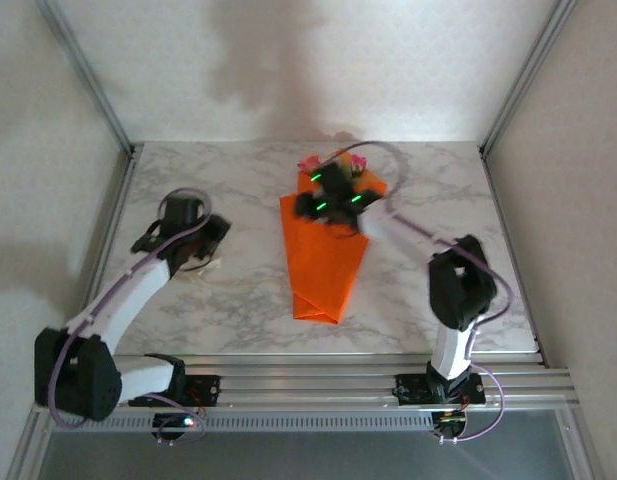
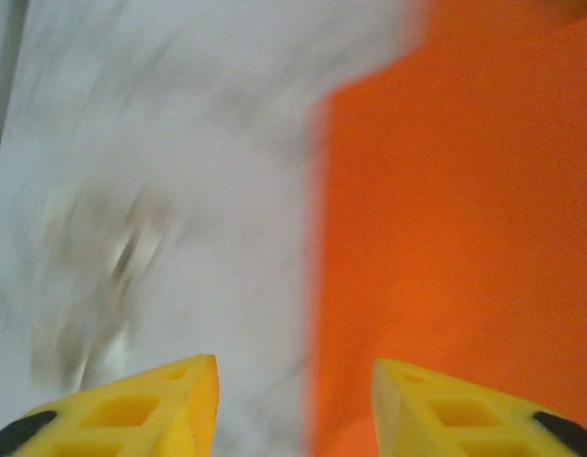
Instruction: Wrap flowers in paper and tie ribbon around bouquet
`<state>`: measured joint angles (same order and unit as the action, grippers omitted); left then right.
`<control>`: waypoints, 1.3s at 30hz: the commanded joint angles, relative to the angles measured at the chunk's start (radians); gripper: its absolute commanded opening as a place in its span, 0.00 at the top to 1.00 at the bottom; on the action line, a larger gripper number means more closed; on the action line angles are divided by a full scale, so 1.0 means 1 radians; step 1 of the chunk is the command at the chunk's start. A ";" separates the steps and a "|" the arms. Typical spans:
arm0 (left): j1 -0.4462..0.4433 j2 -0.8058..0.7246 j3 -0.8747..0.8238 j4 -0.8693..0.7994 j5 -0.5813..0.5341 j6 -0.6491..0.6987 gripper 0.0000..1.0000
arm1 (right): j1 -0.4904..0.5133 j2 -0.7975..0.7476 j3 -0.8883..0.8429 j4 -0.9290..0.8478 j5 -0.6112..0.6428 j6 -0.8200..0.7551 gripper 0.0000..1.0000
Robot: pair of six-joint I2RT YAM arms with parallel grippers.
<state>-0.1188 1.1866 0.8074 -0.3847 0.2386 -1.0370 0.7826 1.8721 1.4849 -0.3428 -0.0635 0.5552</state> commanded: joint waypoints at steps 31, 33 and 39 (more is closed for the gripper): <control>0.343 -0.374 -0.189 -0.209 0.028 -0.196 0.57 | 0.422 0.749 0.738 -0.250 0.248 -0.399 0.50; 0.342 -0.375 -0.185 -0.210 0.027 -0.192 0.57 | 0.422 0.745 0.737 -0.257 0.253 -0.399 0.78; 0.340 -0.374 -0.179 -0.196 0.024 -0.182 0.55 | 0.403 0.540 0.622 -0.167 0.329 -0.471 1.00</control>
<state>0.2142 0.8242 0.5938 -0.5594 0.2756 -1.2240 1.1999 2.5401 2.1696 -0.5190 0.2070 0.1257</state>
